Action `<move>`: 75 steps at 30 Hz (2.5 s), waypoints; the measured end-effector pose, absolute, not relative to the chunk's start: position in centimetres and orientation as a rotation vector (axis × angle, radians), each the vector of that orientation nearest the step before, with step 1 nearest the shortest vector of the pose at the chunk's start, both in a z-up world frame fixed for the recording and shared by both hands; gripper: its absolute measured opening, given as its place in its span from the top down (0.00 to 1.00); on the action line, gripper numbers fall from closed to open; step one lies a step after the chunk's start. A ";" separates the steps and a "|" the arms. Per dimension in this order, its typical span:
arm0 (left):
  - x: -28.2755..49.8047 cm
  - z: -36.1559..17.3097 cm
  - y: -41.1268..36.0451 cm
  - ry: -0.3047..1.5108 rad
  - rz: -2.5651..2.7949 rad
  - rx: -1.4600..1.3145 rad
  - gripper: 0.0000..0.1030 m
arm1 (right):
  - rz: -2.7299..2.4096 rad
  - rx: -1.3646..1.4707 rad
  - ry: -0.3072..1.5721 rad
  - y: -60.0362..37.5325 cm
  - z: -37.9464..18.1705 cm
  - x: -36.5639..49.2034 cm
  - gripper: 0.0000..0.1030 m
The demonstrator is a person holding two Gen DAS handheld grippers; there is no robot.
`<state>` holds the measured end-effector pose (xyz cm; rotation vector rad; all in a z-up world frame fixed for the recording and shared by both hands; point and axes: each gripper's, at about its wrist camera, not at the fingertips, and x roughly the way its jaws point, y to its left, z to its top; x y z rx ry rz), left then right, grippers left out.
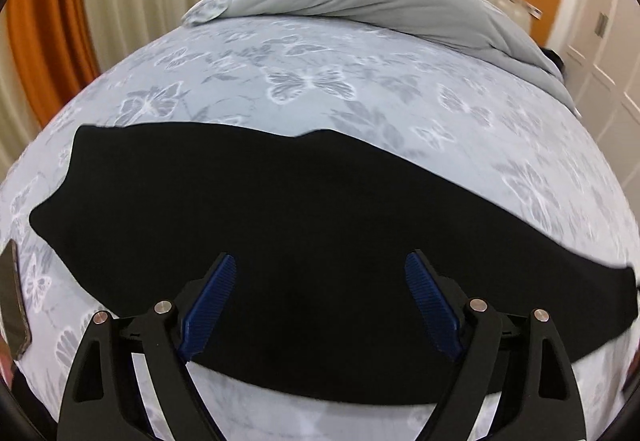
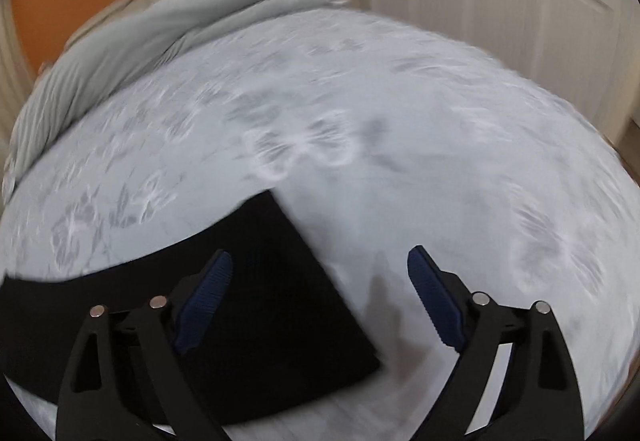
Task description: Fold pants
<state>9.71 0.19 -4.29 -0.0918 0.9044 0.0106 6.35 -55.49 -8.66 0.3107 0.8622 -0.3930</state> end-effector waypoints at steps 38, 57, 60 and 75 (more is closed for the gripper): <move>11.2 -5.6 1.1 0.993 0.009 -0.085 0.16 | -0.384 0.400 0.978 -56.4 -8.0 0.8 0.77; 10.7 -5.2 2.1 0.969 0.036 -0.060 0.16 | -0.245 0.272 0.985 -53.9 -9.7 10.0 0.80; 11.3 -5.4 2.6 0.977 0.049 -0.072 0.16 | -0.178 0.245 0.803 -51.8 -3.3 7.8 0.81; 11.6 -5.9 1.4 0.990 0.030 -0.060 0.16 | -0.313 0.363 0.740 -54.7 -2.7 5.1 0.95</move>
